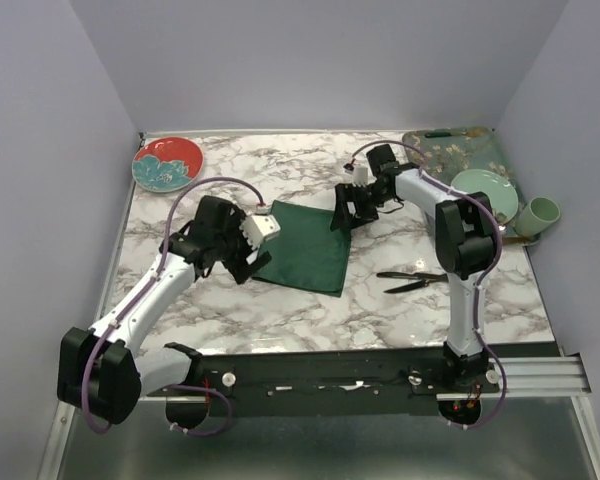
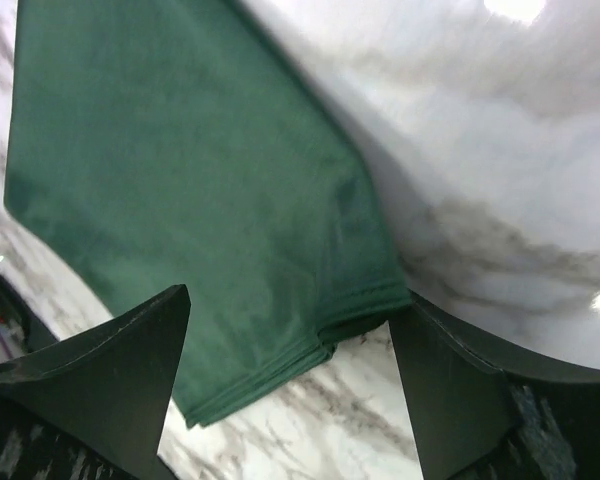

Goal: Fold the napkin into a case and place the utensils inside
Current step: Rotate the square-folded napkin at the center of the board.

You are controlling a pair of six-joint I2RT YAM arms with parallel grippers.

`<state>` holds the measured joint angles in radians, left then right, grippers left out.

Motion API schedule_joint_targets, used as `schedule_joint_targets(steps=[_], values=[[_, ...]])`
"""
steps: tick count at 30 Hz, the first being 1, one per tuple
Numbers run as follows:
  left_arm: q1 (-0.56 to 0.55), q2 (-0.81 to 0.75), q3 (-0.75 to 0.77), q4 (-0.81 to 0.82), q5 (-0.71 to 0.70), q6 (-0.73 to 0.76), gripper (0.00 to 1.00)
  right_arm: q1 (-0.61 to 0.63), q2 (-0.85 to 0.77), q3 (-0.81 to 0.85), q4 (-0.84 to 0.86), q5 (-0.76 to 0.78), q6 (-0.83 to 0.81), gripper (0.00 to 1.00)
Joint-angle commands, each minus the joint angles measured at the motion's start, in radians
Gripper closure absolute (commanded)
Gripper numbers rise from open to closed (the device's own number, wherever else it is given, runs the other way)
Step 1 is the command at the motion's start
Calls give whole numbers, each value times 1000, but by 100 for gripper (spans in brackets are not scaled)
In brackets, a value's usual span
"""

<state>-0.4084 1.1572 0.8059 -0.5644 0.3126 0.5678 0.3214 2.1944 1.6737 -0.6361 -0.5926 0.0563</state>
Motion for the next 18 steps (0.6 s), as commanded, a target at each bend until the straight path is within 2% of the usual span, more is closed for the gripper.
schedule_joint_targets(steps=[1, 7, 13, 17, 18], values=[[112, -19, 99, -54, 75, -57, 1, 18, -77, -213, -50, -49, -9, 12], [122, -80, 93, -52, 33, -10, 1, 73, -249, -462, 16, -96, 45, 10], [114, -77, 78, -72, 48, 55, 1, 64, -433, -589, -7, 5, 11, 7], [24, -125, -63, 6, -30, 78, 10, 41, -544, -565, -31, 31, -12, 7], [-18, -131, -94, 70, -50, 76, 15, 41, -571, -557, -36, 39, -15, 7]])
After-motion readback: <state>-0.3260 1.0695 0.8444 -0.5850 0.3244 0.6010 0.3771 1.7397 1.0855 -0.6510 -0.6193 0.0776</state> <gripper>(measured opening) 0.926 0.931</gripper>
